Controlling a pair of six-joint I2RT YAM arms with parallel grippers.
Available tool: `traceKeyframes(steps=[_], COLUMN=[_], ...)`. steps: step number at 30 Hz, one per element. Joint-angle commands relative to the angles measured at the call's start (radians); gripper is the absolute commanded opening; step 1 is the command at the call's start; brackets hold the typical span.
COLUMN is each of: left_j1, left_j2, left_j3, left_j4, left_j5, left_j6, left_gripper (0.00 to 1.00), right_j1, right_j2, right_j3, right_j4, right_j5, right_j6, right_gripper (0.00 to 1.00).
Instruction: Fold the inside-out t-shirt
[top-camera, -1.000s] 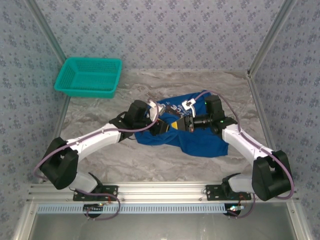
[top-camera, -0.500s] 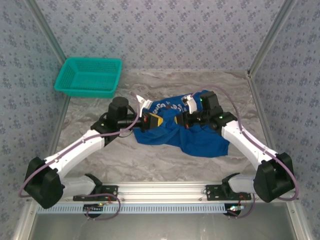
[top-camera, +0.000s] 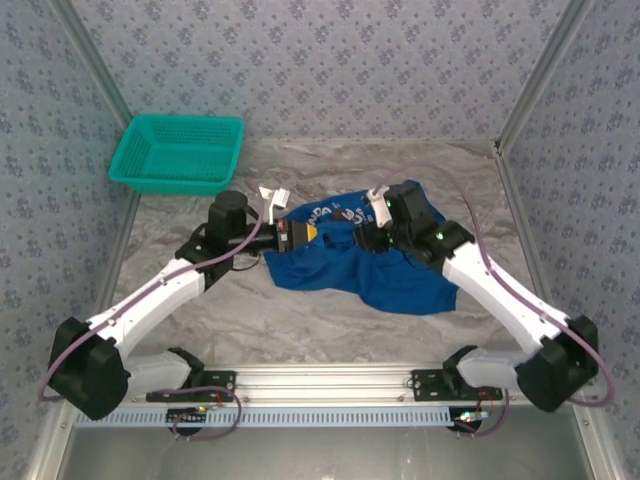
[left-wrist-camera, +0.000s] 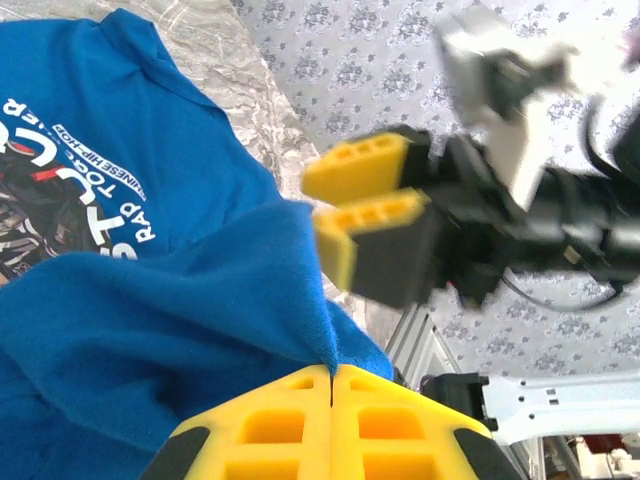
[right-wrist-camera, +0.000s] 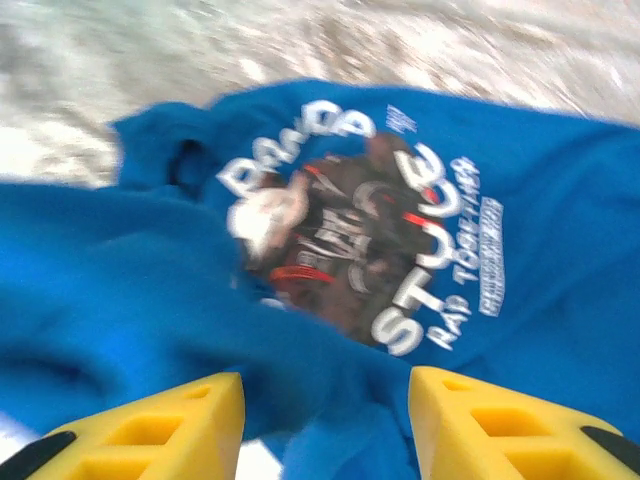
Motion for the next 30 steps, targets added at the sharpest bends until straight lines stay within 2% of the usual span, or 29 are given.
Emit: traceKeyframes(steps=[1, 5, 9, 11, 15, 22, 30], left_j1=[0.003, 0.002, 0.004, 0.003, 0.003, 0.004, 0.002], left_j2=[0.003, 0.001, -0.006, -0.009, -0.017, -0.024, -0.036], left_j3=[0.019, 0.023, 0.025, 0.025, 0.023, 0.022, 0.020], left_j4=[0.033, 0.025, 0.019, 0.016, 0.011, 0.008, 0.004], left_j5=[-0.020, -0.027, -0.026, -0.024, -0.023, -0.021, -0.021], left_j6=[-0.040, -0.039, -0.033, -0.024, -0.022, -0.015, -0.006], left_gripper=[0.00, 0.00, 0.00, 0.00, 0.00, 0.00, 0.00], right_j1=[0.055, 0.076, 0.081, 0.063, 0.031, 0.011, -0.015], right_j2=[-0.107, -0.113, -0.045, -0.013, 0.041, 0.093, 0.116], right_j3=[-0.063, -0.108, -0.105, -0.106, -0.099, -0.093, -0.094], right_j4=[0.094, 0.175, 0.154, 0.167, 0.200, 0.209, 0.210], right_j5=[-0.156, -0.266, -0.234, -0.212, -0.266, -0.303, -0.268], right_j6=[-0.089, -0.071, -0.058, -0.017, 0.037, 0.040, 0.035], right_gripper=[0.48, 0.41, 0.32, 0.32, 0.35, 0.38, 0.43])
